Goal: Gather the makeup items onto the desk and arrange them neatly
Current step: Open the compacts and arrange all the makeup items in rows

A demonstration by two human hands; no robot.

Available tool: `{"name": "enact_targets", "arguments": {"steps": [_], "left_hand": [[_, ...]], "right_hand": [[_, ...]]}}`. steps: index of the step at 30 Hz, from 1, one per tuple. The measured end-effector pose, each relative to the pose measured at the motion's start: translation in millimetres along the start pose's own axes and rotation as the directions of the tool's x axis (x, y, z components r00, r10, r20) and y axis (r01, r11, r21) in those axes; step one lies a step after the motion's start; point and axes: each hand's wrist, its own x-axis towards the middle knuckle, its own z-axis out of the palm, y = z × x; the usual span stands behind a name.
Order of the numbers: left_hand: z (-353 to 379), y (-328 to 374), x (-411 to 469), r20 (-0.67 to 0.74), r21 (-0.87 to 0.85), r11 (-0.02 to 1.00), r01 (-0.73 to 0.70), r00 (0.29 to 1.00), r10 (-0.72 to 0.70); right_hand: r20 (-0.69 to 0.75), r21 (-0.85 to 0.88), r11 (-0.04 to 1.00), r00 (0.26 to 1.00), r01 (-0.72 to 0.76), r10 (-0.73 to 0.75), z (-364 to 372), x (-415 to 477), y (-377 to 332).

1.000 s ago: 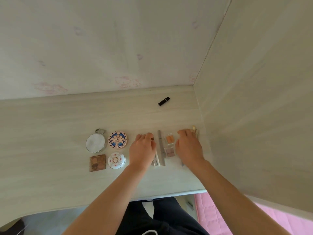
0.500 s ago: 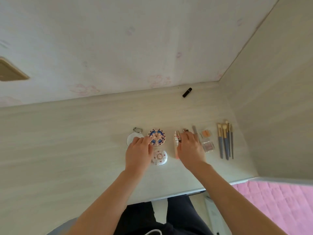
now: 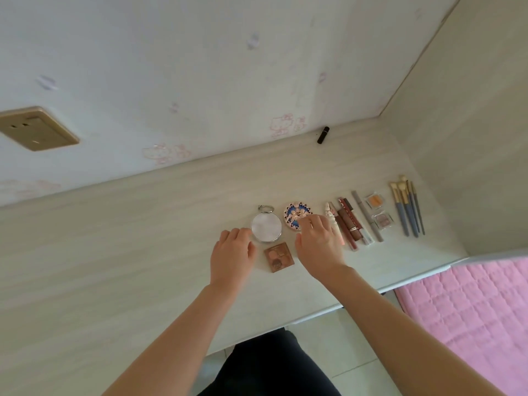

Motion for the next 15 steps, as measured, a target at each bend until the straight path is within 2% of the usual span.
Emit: {"name": "enact_targets", "arguments": {"steps": [6, 15], "left_hand": [[7, -9, 7, 0.028, -0.016, 0.999, 0.046, 0.999, -0.045], [29, -17, 29, 0.05, -0.083, 0.996, -0.026, 0.998, 0.03]], "right_hand": [[0.092, -0.089, 0.992, 0.993, 0.086, -0.078, 15, 8, -6], [0.124, -0.132, 0.989, 0.991, 0.074, -0.058, 32, 27, -13]]}}
